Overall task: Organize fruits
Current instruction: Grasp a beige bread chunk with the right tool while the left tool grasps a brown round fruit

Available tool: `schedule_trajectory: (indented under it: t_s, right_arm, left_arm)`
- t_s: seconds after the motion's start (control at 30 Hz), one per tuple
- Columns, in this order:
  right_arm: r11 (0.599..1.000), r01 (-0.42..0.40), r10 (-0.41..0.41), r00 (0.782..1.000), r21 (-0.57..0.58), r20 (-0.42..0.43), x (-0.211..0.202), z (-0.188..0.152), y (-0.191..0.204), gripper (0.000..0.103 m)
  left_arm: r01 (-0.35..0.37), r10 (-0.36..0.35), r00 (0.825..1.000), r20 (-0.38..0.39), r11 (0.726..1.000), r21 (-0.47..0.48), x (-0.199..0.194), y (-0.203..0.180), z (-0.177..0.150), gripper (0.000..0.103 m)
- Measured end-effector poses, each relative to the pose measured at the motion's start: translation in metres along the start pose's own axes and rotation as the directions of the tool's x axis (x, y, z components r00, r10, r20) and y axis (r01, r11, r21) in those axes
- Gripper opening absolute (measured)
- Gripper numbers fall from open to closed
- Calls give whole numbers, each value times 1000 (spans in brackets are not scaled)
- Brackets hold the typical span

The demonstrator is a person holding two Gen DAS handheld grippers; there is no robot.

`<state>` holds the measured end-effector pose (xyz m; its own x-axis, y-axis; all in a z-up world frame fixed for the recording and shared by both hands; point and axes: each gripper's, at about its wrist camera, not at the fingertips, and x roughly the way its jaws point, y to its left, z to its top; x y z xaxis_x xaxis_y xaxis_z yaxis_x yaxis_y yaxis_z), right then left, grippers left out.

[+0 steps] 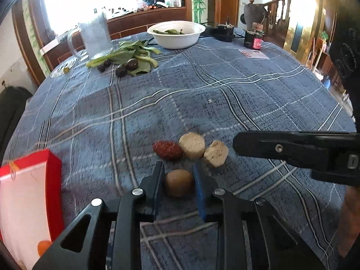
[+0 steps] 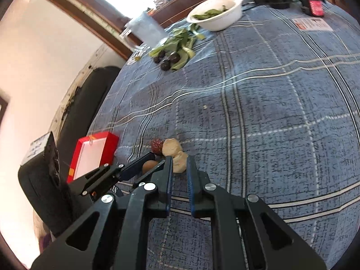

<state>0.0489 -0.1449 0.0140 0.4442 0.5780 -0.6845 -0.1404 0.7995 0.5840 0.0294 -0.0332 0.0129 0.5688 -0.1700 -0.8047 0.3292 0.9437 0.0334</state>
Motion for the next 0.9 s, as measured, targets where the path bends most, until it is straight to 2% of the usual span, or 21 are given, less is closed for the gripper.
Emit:
schedule_trajectory:
  t_s: [0.07,0.13,0.2,0.23,0.3,0.4,0.6,0.77,0.83,0.9]
  right_arm:
    - [999,25,-25,1000,-33,-1,3,-1,5,16]
    - [998,46,-46,999,-48,2,5,-2,6,24]
    - [994,68,-67,998,-80,16,7,-4,11,41]
    - [992,77,-75,997,-99,26,7,-5,14,45]
    - [983,94,-88,995,-157,49,8,-7,23,46]
    - [963,150,-135,988,-224,78,13,-11,35,54]
    - [910,262,-244,965,-321,96,33,-16,47,55]
    - [875,327,-309,945,-356,109,43,-18,51,52]
    - [866,356,-336,934,-351,120,43,-17,50,39]
    - [859,377,-355,926,-347,129,42,-16,48,30]
  left_arm:
    - [-5,6,1000,4,1000,-31,-9,7,-6,25]
    - [-21,23,999,31,998,-52,-24,11,-12,25]
    - [-45,50,997,58,996,-73,-39,15,-20,25]
    - [-61,67,995,69,994,-87,-48,18,-26,25]
    - [-73,81,994,73,992,-105,-54,22,-34,25]
    - [-71,79,995,63,990,-118,-57,25,-48,25]
    - [-40,45,998,32,990,-136,-53,27,-60,25]
    - [-83,91,995,52,987,-137,-58,29,-60,25]
    - [-104,113,992,59,985,-138,-61,29,-61,25]
    - [-122,132,989,68,983,-139,-65,29,-61,25]
